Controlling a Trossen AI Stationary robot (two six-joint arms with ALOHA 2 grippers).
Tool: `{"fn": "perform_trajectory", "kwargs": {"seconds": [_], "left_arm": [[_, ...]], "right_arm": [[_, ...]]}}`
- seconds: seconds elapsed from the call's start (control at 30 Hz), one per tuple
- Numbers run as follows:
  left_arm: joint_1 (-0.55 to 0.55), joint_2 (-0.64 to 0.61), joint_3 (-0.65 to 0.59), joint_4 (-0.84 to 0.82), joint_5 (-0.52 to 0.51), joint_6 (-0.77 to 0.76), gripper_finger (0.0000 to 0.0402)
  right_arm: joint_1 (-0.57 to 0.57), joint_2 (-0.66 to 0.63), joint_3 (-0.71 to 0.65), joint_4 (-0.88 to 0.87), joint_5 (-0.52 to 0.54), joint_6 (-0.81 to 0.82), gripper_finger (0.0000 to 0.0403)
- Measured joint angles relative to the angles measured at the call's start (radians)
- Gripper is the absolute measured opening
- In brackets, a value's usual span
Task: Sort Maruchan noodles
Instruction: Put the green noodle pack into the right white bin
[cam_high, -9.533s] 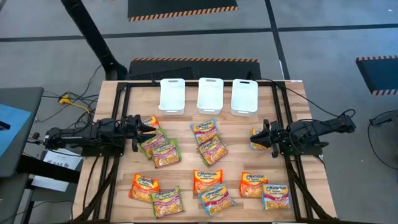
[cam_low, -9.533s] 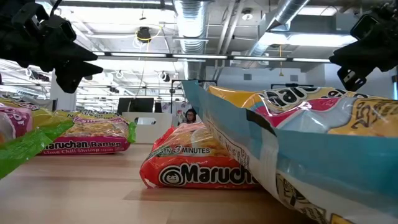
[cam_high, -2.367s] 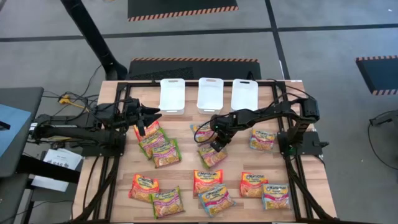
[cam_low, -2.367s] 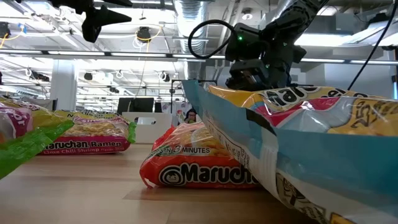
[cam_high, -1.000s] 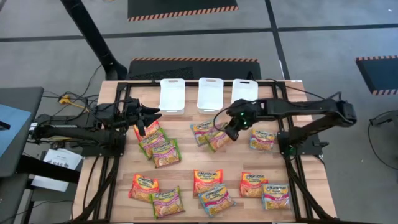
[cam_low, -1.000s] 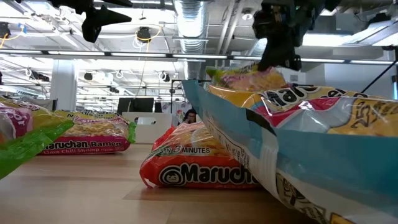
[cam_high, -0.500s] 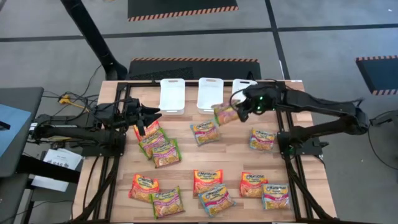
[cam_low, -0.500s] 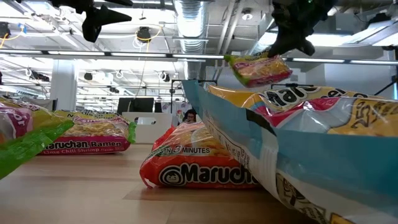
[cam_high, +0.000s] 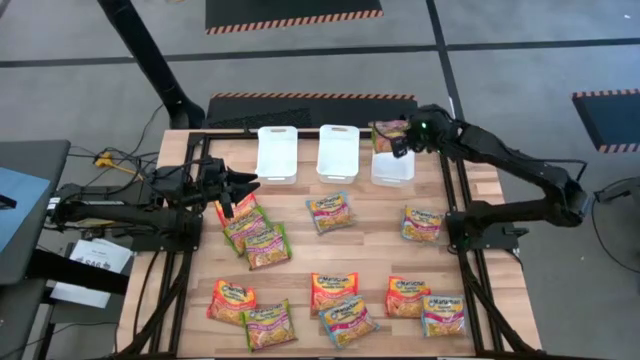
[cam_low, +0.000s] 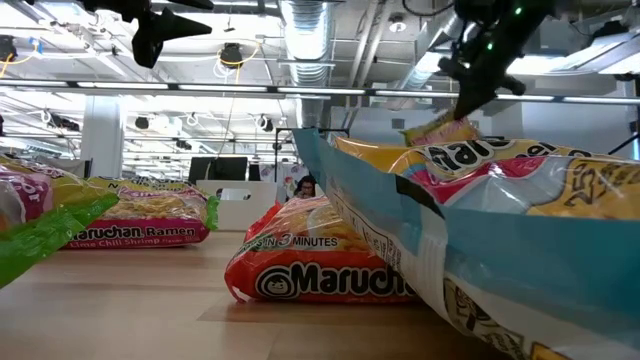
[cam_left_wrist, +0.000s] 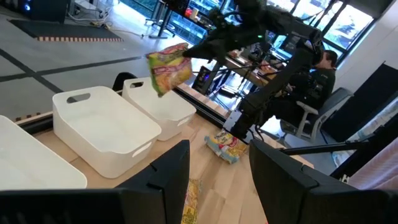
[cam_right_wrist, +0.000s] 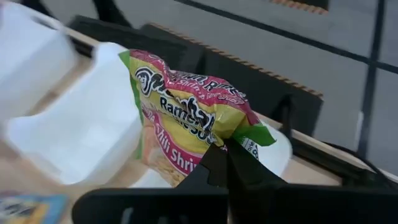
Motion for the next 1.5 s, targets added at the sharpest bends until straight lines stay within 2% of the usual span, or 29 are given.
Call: {"fn": "perform_trajectory", "kwargs": {"seconds": [0.27, 0.5, 0.93, 1.03, 1.3, 1.5], "left_arm": [[0.000, 0.000, 0.000, 0.000, 0.000, 0.000, 0.0153], [0.000, 0.000, 0.000, 0.000, 0.000, 0.007, 0.0153], [0.000, 0.000, 0.000, -0.001, 0.000, 0.008, 0.0153], [0.000, 0.000, 0.000, 0.000, 0.000, 0.008, 0.0153], [0.000, 0.000, 0.000, 0.000, 0.000, 0.008, 0.0153], [0.000, 0.000, 0.000, 0.000, -0.002, 0.008, 0.0153]], "right_arm": [[-0.089, 0.131, 0.000, 0.013, -0.001, -0.039, 0.0004], [-0.111, 0.225, 0.000, 0.106, -0.008, -0.055, 0.0005], [-0.123, 0.324, 0.000, 0.151, -0.004, -0.052, 0.0009], [-0.134, 0.336, 0.000, 0.144, -0.004, -0.052, 0.0024], [-0.147, 0.348, 0.000, 0.143, 0.005, -0.052, 0.0099], [-0.158, 0.331, 0.000, 0.131, 0.024, -0.053, 0.0135]]}}
